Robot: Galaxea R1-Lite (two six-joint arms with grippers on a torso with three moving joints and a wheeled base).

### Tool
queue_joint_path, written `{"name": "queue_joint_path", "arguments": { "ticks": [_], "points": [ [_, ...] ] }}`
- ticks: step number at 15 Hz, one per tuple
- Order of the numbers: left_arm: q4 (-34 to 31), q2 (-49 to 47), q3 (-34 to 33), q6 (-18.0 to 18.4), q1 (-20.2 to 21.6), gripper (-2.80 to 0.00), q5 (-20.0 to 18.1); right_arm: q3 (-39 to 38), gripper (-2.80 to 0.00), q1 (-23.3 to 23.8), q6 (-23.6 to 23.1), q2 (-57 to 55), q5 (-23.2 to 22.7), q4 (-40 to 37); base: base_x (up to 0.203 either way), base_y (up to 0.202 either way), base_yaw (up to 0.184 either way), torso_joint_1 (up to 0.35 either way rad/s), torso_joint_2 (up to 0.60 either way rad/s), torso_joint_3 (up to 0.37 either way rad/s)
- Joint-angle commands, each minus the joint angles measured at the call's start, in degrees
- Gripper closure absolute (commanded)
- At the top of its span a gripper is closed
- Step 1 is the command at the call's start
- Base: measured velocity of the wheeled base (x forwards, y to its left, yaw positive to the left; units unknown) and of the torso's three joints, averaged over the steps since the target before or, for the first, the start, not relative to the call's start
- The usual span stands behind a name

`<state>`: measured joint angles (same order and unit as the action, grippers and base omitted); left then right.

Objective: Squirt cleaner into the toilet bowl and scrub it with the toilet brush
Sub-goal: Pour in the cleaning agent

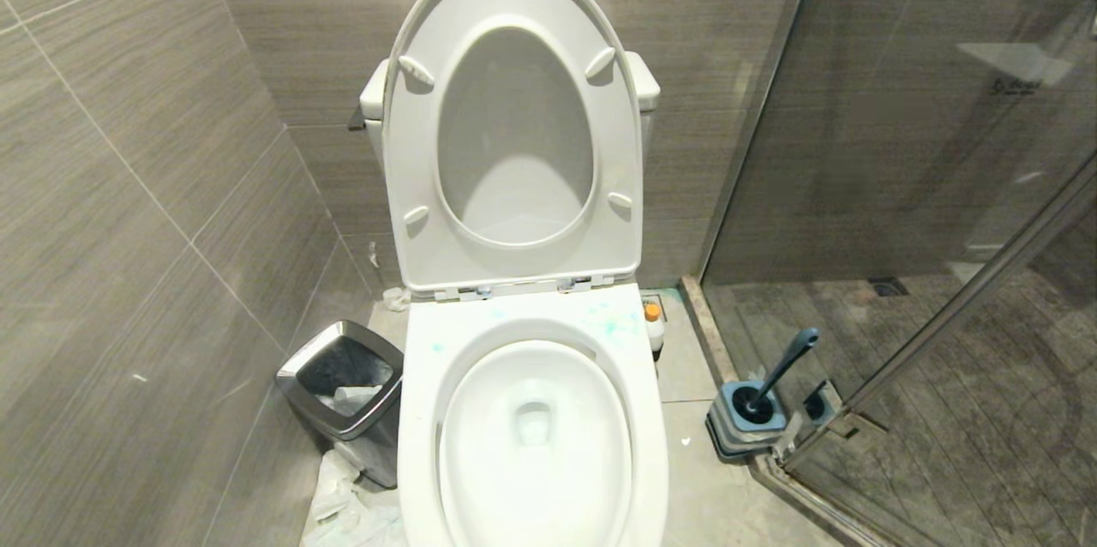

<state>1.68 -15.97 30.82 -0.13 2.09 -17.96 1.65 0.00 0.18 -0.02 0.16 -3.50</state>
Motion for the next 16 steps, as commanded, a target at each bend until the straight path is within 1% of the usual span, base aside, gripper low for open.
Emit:
{"name": "queue_joint_path", "arguments": {
  "ticks": [1,3,4,6,7,8,9,10,11,13,14,16],
  "points": [
    [-0.12,1.62,-2.21,-0.02,-0.53,0.00,-0.06,0.02,0.00,0.00,-0.01,-0.06,0.02,-0.02,0.000,0.000,0.000,0.000,0.00,0.000],
    [0.13,4.11,-6.78,0.27,-0.82,0.00,0.89,0.02,0.00,0.00,0.04,-0.06,0.02,-0.02,0.000,0.000,0.000,0.000,0.00,0.000],
    [-0.01,6.42,-8.99,0.64,-1.29,0.00,2.69,0.02,0.00,0.00,0.02,-0.06,0.02,-0.02,0.000,0.000,0.000,0.000,0.00,0.000],
    [-0.61,12.76,-15.83,1.99,-1.69,0.00,5.68,-0.04,0.00,0.00,-0.01,-0.06,0.02,-0.02,0.000,0.000,0.000,0.000,0.00,0.000],
    [0.03,15.21,-20.77,3.02,-1.79,0.00,7.02,0.02,0.00,0.00,0.02,-0.06,0.02,-0.02,0.000,0.000,0.000,0.000,0.00,0.000],
    [2.41,15.80,-25.10,3.92,-1.87,0.00,9.16,-0.06,0.00,0.00,0.00,-0.06,0.02,-0.02,0.000,0.000,0.000,0.000,0.00,0.000],
    [4.57,15.80,-28.66,4.51,-1.91,0.00,10.99,0.02,0.00,0.00,-0.01,-0.06,0.02,-0.02,0.000,0.000,0.000,0.000,0.00,0.000],
    [4.96,15.80,-30.92,4.88,-1.94,0.00,12.39,0.02,0.00,0.00,-0.01,-0.06,0.02,-0.02,0.000,0.000,0.000,0.000,0.00,0.000],
    [2.11,15.80,-30.91,5.17,-1.96,0.00,13.58,0.02,0.00,0.00,-0.01,-0.06,0.02,-0.02,0.000,0.000,0.000,0.000,0.00,0.000],
    [-2.17,15.80,-30.60,4.27,-2.00,0.00,16.72,0.01,0.00,0.00,0.08,-0.06,0.02,-0.02,0.000,0.000,0.000,0.000,0.00,0.000],
    [-3.08,15.80,-30.20,4.00,-2.14,0.00,16.39,0.01,0.00,0.00,-0.01,-0.06,0.02,-0.02,0.000,0.000,0.000,0.000,0.00,0.000],
    [-2.56,15.80,-30.38,3.87,-2.27,0.00,16.51,0.00,0.00,0.00,-0.01,-0.06,0.02,-0.02,0.000,0.000,0.000,0.000,0.00,0.000]
  ]
}}
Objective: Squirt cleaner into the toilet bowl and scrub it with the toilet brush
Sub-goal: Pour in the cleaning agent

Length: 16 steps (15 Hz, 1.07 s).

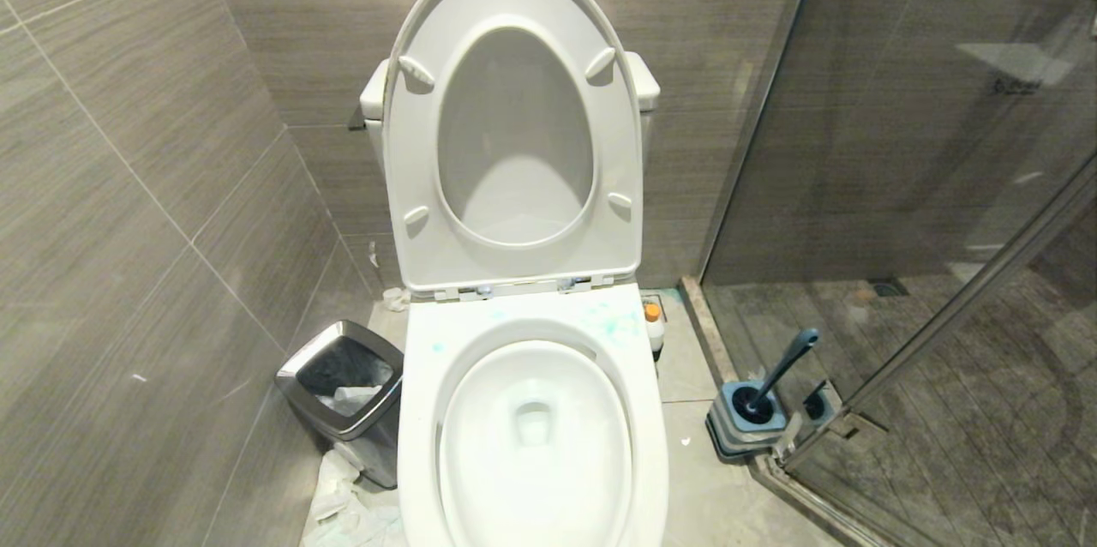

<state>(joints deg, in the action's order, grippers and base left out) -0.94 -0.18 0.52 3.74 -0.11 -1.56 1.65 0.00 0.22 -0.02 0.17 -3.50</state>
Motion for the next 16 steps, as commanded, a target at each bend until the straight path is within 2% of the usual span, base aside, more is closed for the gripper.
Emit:
{"name": "queue_joint_path", "arguments": {
  "ticks": [1,6,9,12,16],
  "points": [
    [0.14,0.01,-0.09,-0.05,-0.07,0.00,0.15,0.02,0.00,0.00,-0.04,-0.06,0.01,-0.02,0.000,0.000,0.000,0.000,0.00,0.000],
    [0.15,0.01,-0.13,-0.78,-0.14,0.00,0.48,0.41,0.00,0.00,-0.99,-0.88,-0.18,-1.44,0.000,0.000,0.000,0.000,0.00,0.000],
    [0.15,0.01,-0.17,-1.02,-0.15,0.00,0.68,2.52,0.00,0.00,-1.54,-8.40,-0.06,-3.24,0.000,0.000,0.000,0.000,0.00,0.000],
    [0.15,0.01,-0.17,-1.11,-0.15,0.00,0.77,8.89,0.00,0.00,-1.64,-28.41,-0.28,-3.03,0.000,0.000,0.000,0.000,0.00,0.000],
    [0.15,0.01,-0.17,-1.11,-0.15,0.00,0.77,21.05,0.00,-0.02,-1.58,-63.57,-0.37,9.54,0.000,0.000,0.000,0.000,0.00,0.000]
  ]
}}
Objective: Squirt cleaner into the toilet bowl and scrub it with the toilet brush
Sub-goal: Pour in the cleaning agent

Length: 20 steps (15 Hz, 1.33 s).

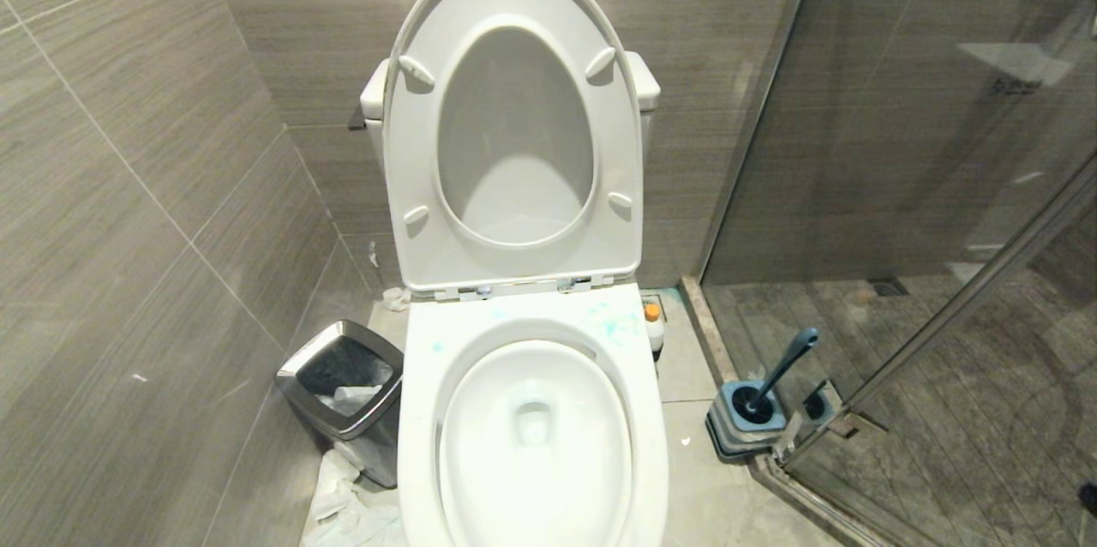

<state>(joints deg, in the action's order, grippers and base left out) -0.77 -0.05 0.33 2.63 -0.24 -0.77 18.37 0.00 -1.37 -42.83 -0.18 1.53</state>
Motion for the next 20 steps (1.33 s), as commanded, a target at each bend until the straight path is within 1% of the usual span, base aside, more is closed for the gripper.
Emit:
{"name": "queue_joint_path", "arguments": {
  "ticks": [1,2,3,6,7,8,9,11,15,16,18,20],
  "points": [
    [-0.02,-0.13,0.02,0.00,0.07,0.00,-0.02,6.86,0.00,-0.20,0.02,-29.67,-0.01,10.37,0.000,0.000,0.000,0.000,0.00,0.000],
    [-0.02,-0.13,0.02,0.00,0.07,0.00,-0.02,8.74,0.00,-0.55,0.06,-37.91,-0.02,17.51,0.000,0.000,0.000,0.000,0.00,0.000],
    [-0.02,-0.13,0.02,0.00,-0.02,0.00,-0.02,10.12,0.00,-1.08,0.09,-46.27,-0.04,26.98,0.000,0.000,0.000,0.000,0.00,0.000],
    [-0.02,-0.13,0.02,0.00,0.06,0.00,-0.02,11.32,0.00,-4.39,-0.03,-66.51,0.57,59.16,0.000,0.000,0.000,0.000,0.00,0.000],
    [-0.02,-0.13,0.02,0.00,0.03,0.00,-0.02,11.51,0.00,-6.23,-0.11,-71.20,1.72,67.31,0.000,0.000,0.000,0.000,0.00,0.000],
    [-0.02,-0.13,0.02,0.00,0.07,0.00,-0.02,11.84,0.00,-7.99,-0.15,-74.44,2.83,72.38,0.000,0.000,0.000,0.000,0.00,0.000],
    [-0.02,-0.13,0.02,0.00,0.07,0.00,-0.02,12.48,0.00,-9.34,-0.26,-76.78,3.79,75.11,0.000,0.000,0.000,0.000,0.00,0.000],
    [-0.02,-0.13,0.02,0.00,0.07,0.00,-0.02,13.50,0.00,-10.60,-0.55,-79.42,4.67,76.48,0.000,0.000,0.000,0.000,0.00,0.000],
    [-0.02,-0.13,0.02,0.00,0.03,0.00,-0.02,13.16,0.00,-10.22,0.04,-80.69,4.75,76.87,0.000,0.000,0.000,0.000,0.00,0.000],
    [-0.02,-0.13,0.02,0.00,0.05,0.00,-0.02,12.66,0.00,-10.06,0.05,-81.32,4.75,78.23,0.000,0.000,0.000,0.000,0.00,0.000],
    [-0.02,-0.13,0.02,0.00,0.03,0.00,-0.02,12.57,0.00,-10.02,-0.14,-83.29,4.75,83.65,0.000,0.000,0.000,0.000,0.00,0.000],
    [-0.02,-0.13,0.02,0.00,-0.02,0.00,-0.02,12.14,0.00,-10.02,-0.30,-84.52,4.75,84.92,0.000,0.000,0.000,0.000,0.00,0.000]
  ]
}}
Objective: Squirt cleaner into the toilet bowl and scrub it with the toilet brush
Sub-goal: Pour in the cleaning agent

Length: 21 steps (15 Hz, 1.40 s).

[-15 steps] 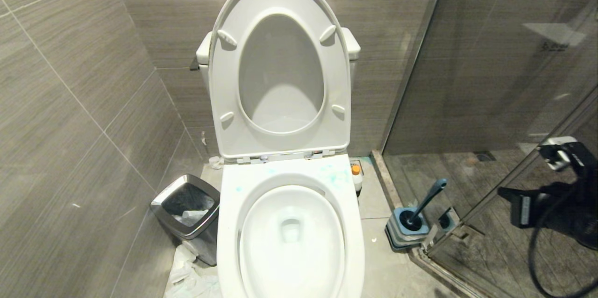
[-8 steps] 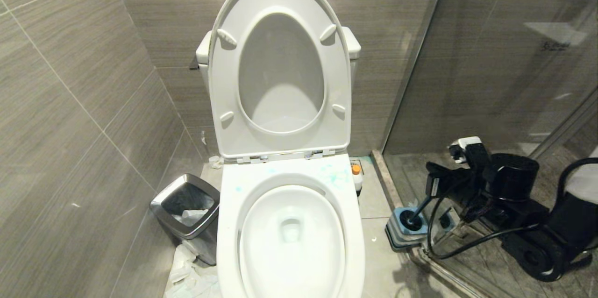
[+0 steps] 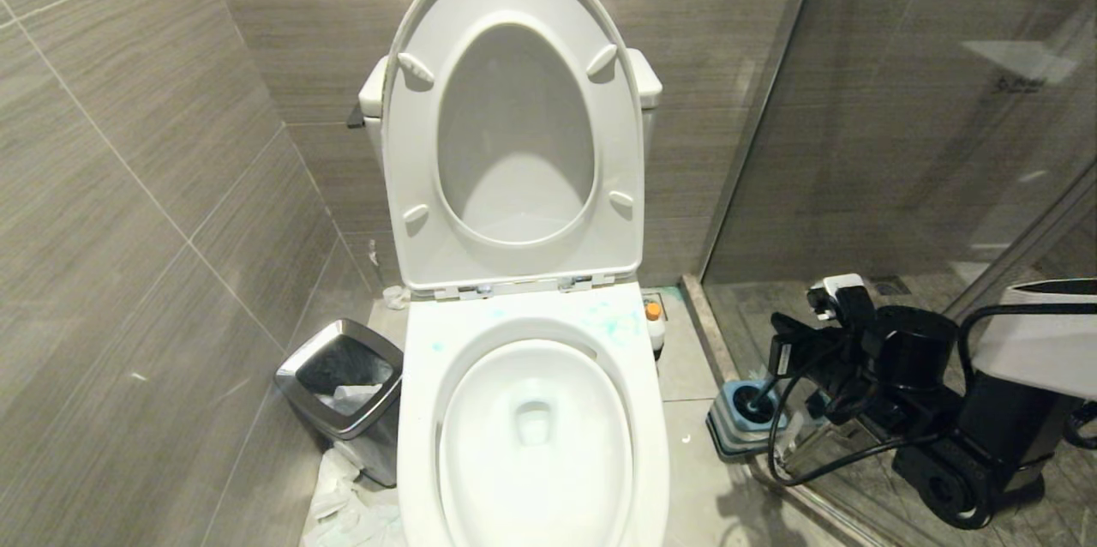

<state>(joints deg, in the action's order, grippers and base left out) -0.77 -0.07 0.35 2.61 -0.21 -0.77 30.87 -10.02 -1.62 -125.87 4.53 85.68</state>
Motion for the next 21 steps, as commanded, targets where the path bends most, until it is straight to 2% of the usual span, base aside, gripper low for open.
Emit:
{"name": "queue_joint_path", "arguments": {
  "ticks": [1,8,12,21],
  "points": [
    [-0.02,-0.10,0.00,0.03,-0.04,0.00,-0.02,-0.72,0.00,0.00,0.03,-1.31,0.04,0.80,0.000,0.000,0.000,0.000,0.00,0.000],
    [0.06,-0.10,-0.18,0.73,-0.05,0.00,-0.29,-4.84,0.00,3.90,0.12,2.21,-0.32,1.02,0.000,0.000,0.000,0.000,0.00,0.000],
    [0.06,-0.10,-0.09,0.03,-0.06,0.00,-0.11,-8.45,0.00,4.04,0.04,4.14,-0.15,1.07,0.000,0.000,0.000,0.000,0.00,0.000],
    [-0.02,-0.10,0.00,0.12,-0.06,0.00,-0.11,-8.02,0.00,4.04,0.03,1.77,0.12,1.07,0.000,0.000,0.000,0.000,0.00,0.000]
  ]
}}
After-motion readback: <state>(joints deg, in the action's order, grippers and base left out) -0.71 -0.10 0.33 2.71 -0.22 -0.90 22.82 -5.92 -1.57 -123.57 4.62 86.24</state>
